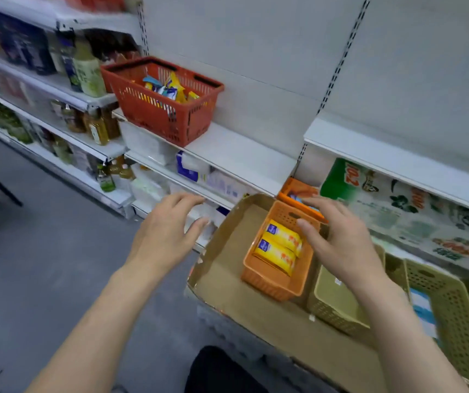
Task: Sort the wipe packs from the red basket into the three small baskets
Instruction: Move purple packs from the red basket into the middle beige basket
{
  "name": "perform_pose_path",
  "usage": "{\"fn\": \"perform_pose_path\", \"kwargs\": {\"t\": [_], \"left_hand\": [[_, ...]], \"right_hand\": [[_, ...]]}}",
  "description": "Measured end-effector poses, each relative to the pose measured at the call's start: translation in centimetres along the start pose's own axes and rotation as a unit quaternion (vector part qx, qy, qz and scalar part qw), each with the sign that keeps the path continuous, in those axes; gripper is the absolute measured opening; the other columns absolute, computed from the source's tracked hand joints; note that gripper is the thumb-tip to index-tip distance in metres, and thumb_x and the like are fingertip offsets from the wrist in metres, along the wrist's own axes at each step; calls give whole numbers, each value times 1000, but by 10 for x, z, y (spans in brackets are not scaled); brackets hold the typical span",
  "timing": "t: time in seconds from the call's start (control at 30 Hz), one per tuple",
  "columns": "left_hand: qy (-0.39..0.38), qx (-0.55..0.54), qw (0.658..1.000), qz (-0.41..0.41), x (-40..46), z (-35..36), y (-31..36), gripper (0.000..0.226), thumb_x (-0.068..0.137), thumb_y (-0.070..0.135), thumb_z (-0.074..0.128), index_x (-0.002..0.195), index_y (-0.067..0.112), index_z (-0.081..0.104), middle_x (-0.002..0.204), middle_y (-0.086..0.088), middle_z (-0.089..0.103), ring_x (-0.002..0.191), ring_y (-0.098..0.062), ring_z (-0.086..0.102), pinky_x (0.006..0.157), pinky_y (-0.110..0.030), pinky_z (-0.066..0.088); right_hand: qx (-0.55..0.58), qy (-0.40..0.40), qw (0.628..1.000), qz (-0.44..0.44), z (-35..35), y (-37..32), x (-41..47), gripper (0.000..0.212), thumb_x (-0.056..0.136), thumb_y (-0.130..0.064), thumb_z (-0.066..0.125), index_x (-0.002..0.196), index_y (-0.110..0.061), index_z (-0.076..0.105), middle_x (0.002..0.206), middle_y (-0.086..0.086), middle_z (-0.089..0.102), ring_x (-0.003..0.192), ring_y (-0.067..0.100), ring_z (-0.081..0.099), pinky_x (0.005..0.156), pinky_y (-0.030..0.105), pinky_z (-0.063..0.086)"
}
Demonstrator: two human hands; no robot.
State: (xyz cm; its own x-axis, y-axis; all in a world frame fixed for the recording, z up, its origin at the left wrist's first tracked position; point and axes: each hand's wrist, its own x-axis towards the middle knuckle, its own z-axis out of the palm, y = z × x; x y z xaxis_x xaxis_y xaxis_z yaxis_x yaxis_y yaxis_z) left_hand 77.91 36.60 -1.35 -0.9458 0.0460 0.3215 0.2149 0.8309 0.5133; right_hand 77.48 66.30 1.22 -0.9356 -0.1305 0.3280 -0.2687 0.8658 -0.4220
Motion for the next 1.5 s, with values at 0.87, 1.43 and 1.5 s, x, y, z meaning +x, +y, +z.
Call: {"fn": "perform_pose_path", "kwargs": {"t": [0.87, 1.43, 1.5], "left_hand": [[-39, 22, 998, 31, 441, -68, -356, 39, 92, 38, 63, 127, 21, 61, 126, 3, 59, 119, -16, 49, 99, -29, 37], [-216, -30, 975, 49, 720, 21, -474, 51, 90, 42, 66, 136, 23, 55, 139, -4, 56, 132, -24, 45, 109, -39, 36], [-222, -42, 973, 50, 729, 24, -479, 51, 89, 41, 67, 135, 22, 56, 138, -5, 57, 132, -24, 46, 109, -39, 36]], "right_hand": [[40, 0, 995, 90, 241, -158, 449, 37, 92, -45, 59, 128, -34, 59, 133, -11, 57, 118, 11, 55, 100, 35, 46], [22, -212, 943, 255, 435, -163, 715, 53, 91, -51, 62, 129, -15, 58, 125, 4, 65, 111, 25, 62, 81, 33, 49], [29, -214, 926, 310, 453, -153, 726, 47, 88, -51, 65, 112, -11, 66, 107, 5, 70, 96, 25, 65, 64, 29, 40]]}}
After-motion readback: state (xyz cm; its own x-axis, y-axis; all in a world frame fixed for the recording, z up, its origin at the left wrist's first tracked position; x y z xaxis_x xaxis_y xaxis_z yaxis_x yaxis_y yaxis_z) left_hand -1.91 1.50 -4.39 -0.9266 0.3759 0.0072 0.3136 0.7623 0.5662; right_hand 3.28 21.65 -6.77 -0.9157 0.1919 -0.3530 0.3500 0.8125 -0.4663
